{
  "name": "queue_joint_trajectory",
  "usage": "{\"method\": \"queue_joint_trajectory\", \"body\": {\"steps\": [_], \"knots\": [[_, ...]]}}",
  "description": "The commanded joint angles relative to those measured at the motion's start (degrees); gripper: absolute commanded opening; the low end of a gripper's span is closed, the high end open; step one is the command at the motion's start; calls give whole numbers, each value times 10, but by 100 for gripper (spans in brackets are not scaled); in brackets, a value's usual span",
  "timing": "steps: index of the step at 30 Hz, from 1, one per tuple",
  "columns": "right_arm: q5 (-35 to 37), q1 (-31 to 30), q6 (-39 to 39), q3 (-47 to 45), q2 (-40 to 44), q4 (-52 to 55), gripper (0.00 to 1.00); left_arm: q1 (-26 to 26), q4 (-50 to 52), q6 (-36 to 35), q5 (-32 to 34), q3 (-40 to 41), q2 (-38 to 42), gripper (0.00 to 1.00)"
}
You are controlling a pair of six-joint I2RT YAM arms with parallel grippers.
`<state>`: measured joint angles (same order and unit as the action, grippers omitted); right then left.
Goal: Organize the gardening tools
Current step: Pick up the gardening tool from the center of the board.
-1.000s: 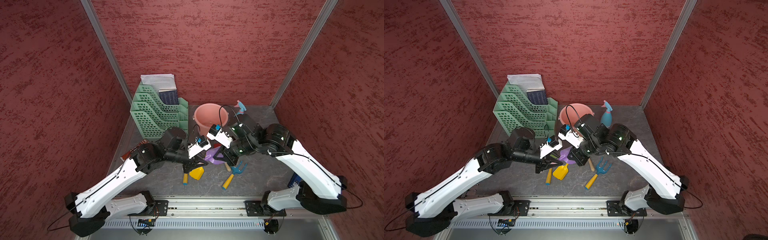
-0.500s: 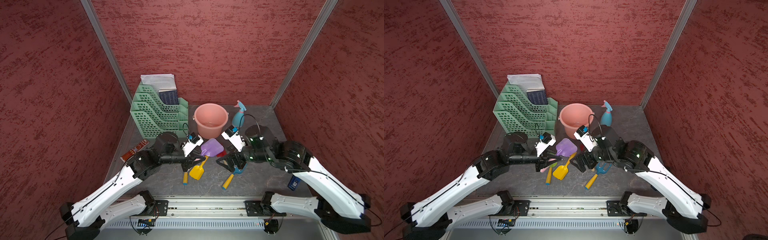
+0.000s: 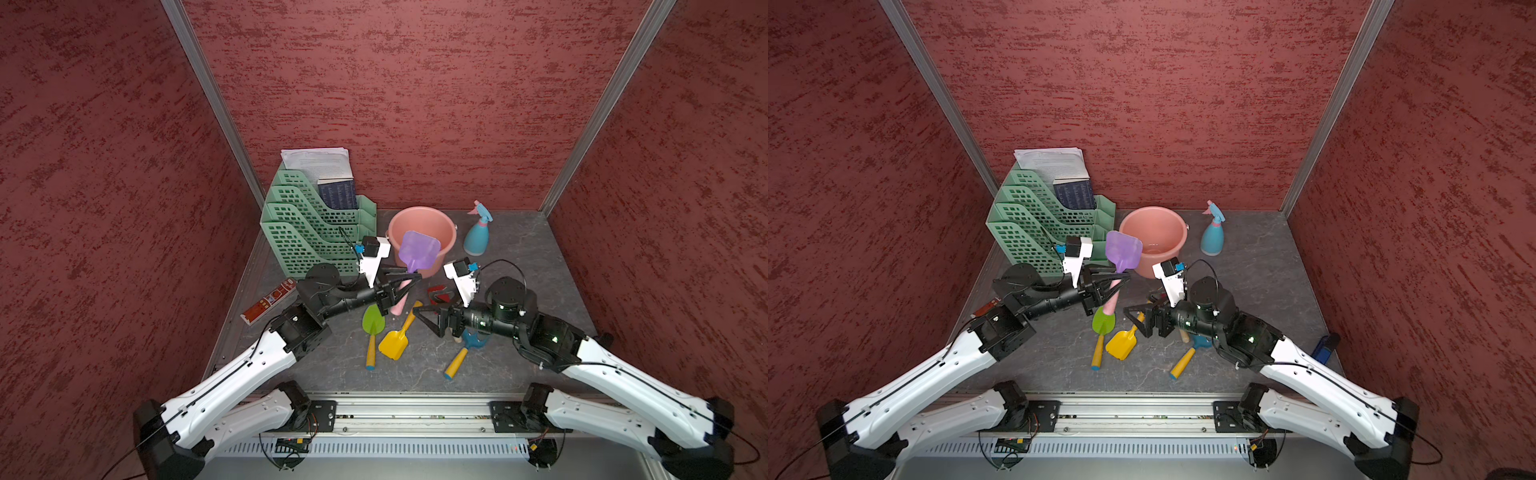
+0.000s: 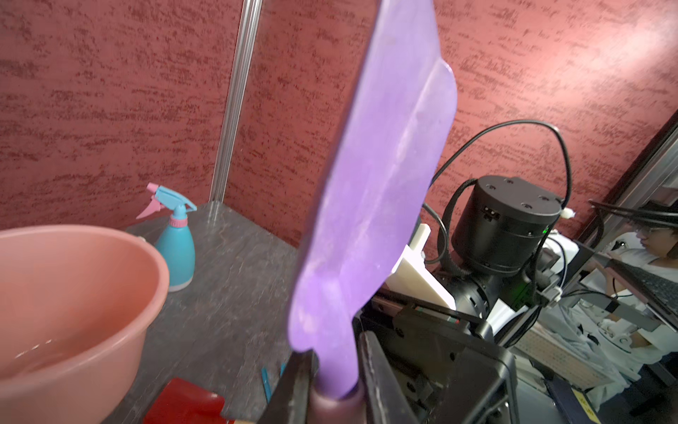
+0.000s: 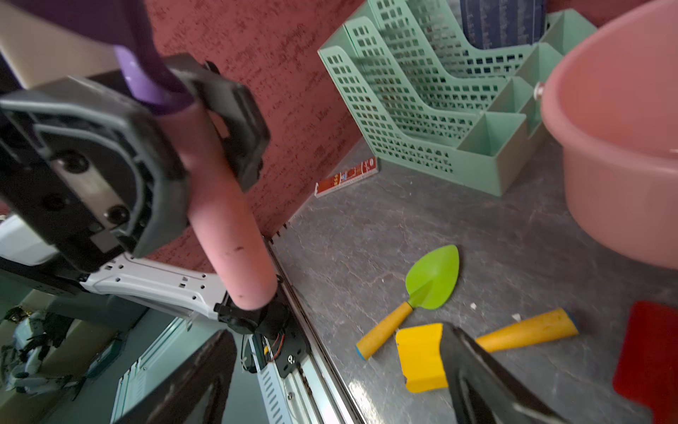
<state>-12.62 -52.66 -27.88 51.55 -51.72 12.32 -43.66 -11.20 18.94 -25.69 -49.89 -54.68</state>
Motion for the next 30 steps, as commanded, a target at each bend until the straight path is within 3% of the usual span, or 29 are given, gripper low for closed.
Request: {"method": "queue_joint_trajectory", "body": {"steps": [1,20,24,28,30], "knots": [[-4,-3,-7,-1,-3,-125,91,2,-96,26,-8,-5,-5,0],[-54,-6,-2,35,-65,-165,65,-5,-129,35,-16,-4,-27,0],[-57,-6,0,43,-74,-158,45,-6,-130,35,-16,-1,-25,0],[-52,-6,1,47,-78,-152,14,-6,-124,33,-16,-4,-25,0],[-46,-6,6,50,-78,-141,7,-6,-119,31,-12,-4,-23,0]]}}
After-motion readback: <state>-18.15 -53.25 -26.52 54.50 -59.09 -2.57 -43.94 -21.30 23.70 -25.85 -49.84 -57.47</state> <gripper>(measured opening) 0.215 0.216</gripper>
